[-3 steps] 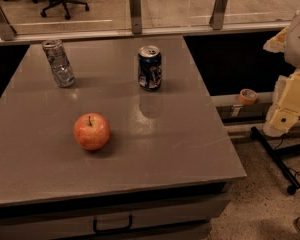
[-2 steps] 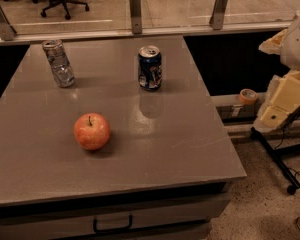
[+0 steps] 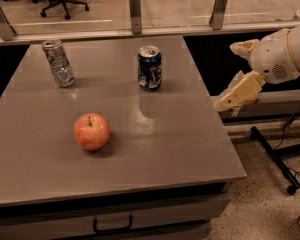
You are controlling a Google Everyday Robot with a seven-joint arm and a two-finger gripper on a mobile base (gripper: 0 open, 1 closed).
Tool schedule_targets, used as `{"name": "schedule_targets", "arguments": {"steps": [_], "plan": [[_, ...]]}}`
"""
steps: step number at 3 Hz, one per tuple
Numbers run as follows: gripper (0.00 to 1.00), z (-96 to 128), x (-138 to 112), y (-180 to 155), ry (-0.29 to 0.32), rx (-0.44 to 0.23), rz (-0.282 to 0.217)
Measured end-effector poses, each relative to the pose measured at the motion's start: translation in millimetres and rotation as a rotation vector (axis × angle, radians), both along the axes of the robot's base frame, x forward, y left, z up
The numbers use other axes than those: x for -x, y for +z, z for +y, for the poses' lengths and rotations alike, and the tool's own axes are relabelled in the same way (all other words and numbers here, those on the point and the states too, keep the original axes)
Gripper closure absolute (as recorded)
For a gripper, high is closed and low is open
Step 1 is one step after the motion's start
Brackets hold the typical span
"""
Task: Move pepsi can near redbull can
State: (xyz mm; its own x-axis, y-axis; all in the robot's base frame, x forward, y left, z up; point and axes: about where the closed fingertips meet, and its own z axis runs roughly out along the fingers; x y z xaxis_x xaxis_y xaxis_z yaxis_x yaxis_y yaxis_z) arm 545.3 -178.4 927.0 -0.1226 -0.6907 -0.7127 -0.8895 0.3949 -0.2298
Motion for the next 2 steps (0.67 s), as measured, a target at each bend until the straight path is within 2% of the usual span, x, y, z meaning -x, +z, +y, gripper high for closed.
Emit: {"name": "schedule_targets", "arguments": {"steps": [1,2], "plan": [[0.00,37.3,-37.9,4.6,0.038,-0.175,-0.071],[0.00,37.3,-37.8,4.6,0.038,-0.174,-0.071]]}}
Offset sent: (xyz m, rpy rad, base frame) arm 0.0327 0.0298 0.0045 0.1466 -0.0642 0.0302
